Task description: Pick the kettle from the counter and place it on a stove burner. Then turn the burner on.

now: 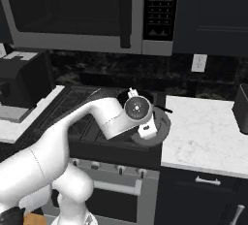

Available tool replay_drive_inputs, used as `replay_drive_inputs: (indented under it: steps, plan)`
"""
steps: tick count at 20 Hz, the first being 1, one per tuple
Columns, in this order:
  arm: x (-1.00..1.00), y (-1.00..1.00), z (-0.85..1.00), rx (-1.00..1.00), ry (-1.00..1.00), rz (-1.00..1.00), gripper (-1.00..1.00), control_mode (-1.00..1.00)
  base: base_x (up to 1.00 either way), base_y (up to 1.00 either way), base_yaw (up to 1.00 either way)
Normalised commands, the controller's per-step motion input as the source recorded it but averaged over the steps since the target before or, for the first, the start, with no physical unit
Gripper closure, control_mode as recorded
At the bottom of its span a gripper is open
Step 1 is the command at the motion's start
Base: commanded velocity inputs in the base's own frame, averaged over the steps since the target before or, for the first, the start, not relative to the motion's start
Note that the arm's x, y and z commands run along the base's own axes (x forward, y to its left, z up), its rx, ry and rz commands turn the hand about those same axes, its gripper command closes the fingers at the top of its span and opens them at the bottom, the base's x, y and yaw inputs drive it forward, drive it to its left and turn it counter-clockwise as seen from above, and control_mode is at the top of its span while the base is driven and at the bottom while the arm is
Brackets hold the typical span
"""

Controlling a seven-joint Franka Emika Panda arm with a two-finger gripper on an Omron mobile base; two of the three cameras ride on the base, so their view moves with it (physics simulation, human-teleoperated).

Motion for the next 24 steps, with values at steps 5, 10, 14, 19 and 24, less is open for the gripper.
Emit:
replay_drive_inputs:
  steps: [5, 10, 14, 19, 24]
  plan:
    - [0.0, 1.0, 0.25, 0.0, 0.13, -0.2, 1.0, -1.0, 0.0, 0.0, 0.0]
    - [0.02, 1.0, 0.19, 0.0, 0.14, -0.2, 1.0, -1.0, 0.0, 0.0, 0.0]
    - [0.07, 1.0, 0.22, 0.0, 0.14, -0.19, 1.0, -1.0, 0.0, 0.0, 0.0]
    - [0.03, 1.0, 0.11, 0.13, 0.04, -0.15, 1.0, -1.0, 0.0, 0.0, 0.0]
    - [0.0, 0.72, 0.0, 0.48, -0.05, -0.11, 1.0, -1.0, 0.0, 0.0, 0.0]
